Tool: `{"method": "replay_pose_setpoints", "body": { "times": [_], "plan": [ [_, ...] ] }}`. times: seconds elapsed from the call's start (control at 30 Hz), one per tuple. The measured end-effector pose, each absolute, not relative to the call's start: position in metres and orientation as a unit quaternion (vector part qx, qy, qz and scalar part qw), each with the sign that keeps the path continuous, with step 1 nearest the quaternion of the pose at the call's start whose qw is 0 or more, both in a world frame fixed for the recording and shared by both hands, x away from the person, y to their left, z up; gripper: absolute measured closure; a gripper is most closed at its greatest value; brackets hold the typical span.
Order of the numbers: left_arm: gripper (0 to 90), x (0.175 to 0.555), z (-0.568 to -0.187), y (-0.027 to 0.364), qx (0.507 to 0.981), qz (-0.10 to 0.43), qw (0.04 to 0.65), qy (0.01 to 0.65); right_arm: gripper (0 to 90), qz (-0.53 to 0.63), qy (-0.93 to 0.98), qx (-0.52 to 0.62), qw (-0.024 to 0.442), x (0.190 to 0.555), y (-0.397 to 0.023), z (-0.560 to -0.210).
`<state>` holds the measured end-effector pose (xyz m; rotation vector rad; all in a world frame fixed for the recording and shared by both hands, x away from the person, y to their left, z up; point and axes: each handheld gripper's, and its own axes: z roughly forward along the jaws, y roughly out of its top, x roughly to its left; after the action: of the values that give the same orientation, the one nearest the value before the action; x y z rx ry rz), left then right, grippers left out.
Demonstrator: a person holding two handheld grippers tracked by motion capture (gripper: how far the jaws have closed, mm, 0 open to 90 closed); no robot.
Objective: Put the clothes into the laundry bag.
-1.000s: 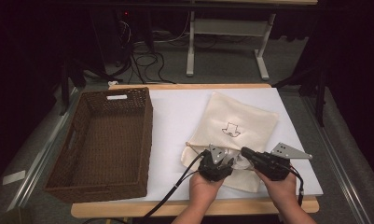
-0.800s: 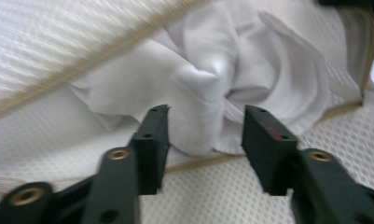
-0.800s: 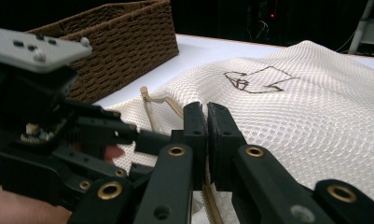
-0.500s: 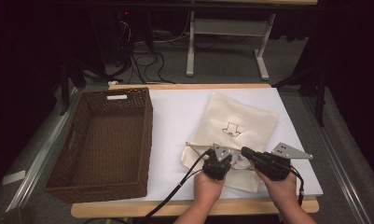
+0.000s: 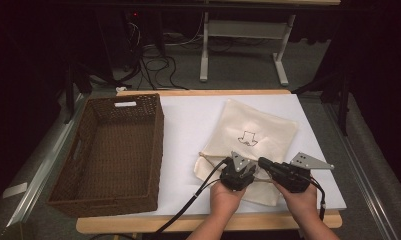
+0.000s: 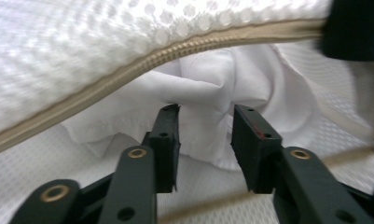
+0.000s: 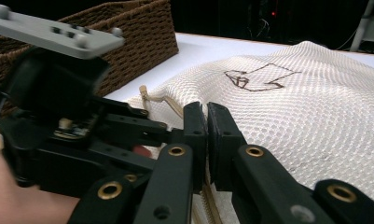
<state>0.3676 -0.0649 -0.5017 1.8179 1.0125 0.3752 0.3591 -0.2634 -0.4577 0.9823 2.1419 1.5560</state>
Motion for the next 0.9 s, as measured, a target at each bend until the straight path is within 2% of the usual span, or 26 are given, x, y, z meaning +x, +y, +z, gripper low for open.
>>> {"method": "replay_pose_setpoints", "body": {
  "times": [0.37, 0.9],
  "plan": [
    [52.7, 0.354, -0.497, -0.045, 0.742, 0.156, 0.503, 0.415, 87.9, 0.544, 0.748, 0.344, 0.16, 0.359, -0.264, -0.457],
    [51.3, 0.343, -0.489, -0.013, 0.736, 0.177, 0.501, 0.42, 87.9, 0.545, 0.748, 0.345, 0.16, 0.359, -0.264, -0.457]
  ]
}}
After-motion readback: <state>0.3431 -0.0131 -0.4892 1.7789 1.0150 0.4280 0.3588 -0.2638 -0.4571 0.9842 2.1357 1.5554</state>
